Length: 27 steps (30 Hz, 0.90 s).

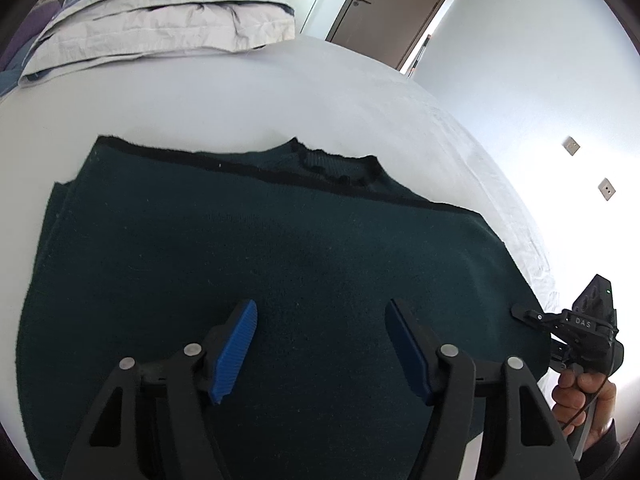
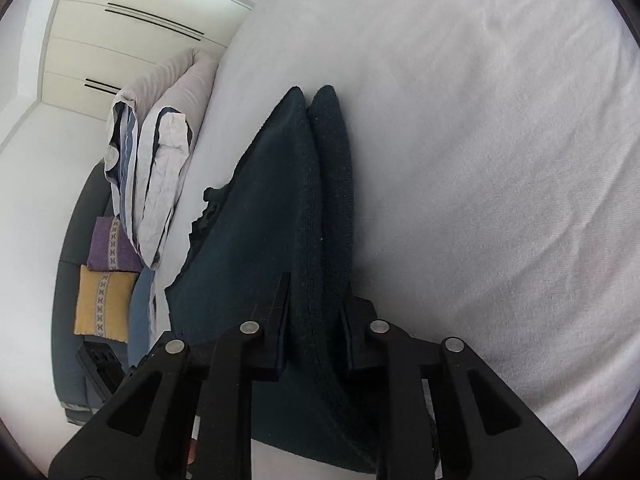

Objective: Fold small clothes

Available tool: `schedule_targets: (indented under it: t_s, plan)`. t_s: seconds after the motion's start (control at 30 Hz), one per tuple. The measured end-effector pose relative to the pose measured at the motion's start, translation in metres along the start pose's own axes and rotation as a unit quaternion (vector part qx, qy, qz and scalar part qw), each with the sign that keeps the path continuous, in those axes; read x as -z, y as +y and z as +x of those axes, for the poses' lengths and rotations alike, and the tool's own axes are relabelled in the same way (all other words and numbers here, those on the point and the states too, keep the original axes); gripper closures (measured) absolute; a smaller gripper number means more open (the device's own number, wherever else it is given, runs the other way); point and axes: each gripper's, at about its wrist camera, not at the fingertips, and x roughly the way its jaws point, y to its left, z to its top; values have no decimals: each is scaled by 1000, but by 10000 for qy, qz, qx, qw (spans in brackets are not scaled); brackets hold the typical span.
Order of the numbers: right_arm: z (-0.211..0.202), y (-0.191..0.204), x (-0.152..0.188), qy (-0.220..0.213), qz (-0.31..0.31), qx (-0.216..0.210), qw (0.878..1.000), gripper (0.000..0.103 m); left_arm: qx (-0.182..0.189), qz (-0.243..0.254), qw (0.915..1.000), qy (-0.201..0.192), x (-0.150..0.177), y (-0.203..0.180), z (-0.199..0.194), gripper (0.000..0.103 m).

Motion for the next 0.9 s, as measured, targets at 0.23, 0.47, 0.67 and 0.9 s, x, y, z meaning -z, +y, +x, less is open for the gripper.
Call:
schedule_targets:
  t_s: [0.23, 0.47, 0.67, 0.9]
  plan:
    - [0, 30, 5, -213, -429, 602, 9970, 89, 438, -281, 9986, 15, -1, 2, -7, 40]
    - [7, 120, 25, -337, -1597, 1396, 9767, 89, 886, -525, 9941, 336, 2, 13, 10, 48]
    - [54, 248, 104, 186, -3739, 1404, 9166, 89, 1648, -1388, 9759, 343, -4, 51, 1, 47]
    - [110, 266, 145, 661, -4186, 1510, 8931, 89, 2028, -1852, 9604, 462, -15, 66, -3, 26]
